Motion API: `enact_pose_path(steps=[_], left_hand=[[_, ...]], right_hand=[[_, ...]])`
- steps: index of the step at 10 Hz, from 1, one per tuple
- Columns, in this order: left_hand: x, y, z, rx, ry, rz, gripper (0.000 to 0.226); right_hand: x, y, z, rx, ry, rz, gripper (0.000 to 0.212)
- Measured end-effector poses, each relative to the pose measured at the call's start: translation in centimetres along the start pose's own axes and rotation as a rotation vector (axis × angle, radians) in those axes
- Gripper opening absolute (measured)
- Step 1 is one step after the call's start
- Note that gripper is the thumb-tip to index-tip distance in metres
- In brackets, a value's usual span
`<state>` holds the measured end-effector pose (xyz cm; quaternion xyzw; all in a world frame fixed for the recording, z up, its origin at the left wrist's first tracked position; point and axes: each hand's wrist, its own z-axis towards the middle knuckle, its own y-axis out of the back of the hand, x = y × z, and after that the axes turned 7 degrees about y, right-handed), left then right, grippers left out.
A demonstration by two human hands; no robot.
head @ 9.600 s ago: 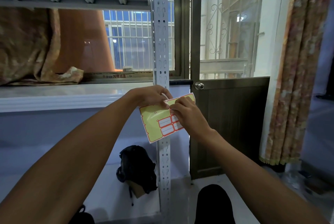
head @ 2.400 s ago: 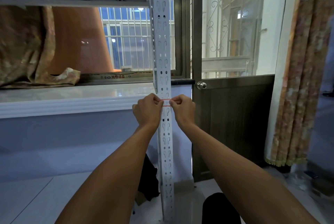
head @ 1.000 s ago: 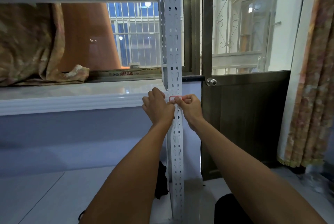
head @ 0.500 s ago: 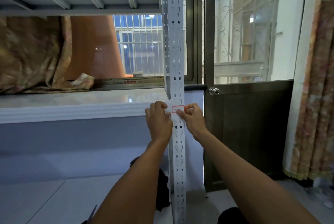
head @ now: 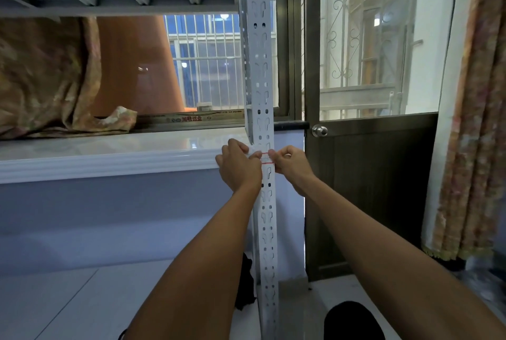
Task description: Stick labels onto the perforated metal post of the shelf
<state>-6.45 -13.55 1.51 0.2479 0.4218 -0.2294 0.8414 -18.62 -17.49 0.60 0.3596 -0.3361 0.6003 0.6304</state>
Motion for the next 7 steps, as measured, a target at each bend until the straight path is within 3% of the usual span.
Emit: enact_pose_path(steps=[3, 5, 7], left_hand=[[3.8, 1.4, 0.3, 0.113, -0.313, -0.062, 0.015], [3.0, 2.3, 0.4, 0.151, -0.303, -0.069, 0.013], [3.8, 5.2, 0.3, 0.272, -0.279, -0.097, 0.009]], right_hand=[[-0.9, 0.5, -0.9, 0.061, 0.031, 0.062, 0.018], [0.5, 0.5, -1.3, 0.039, -0.067, 0.053, 0.018], [2.0, 2.2, -2.6, 0.107, -0.030, -0.279, 0.010]])
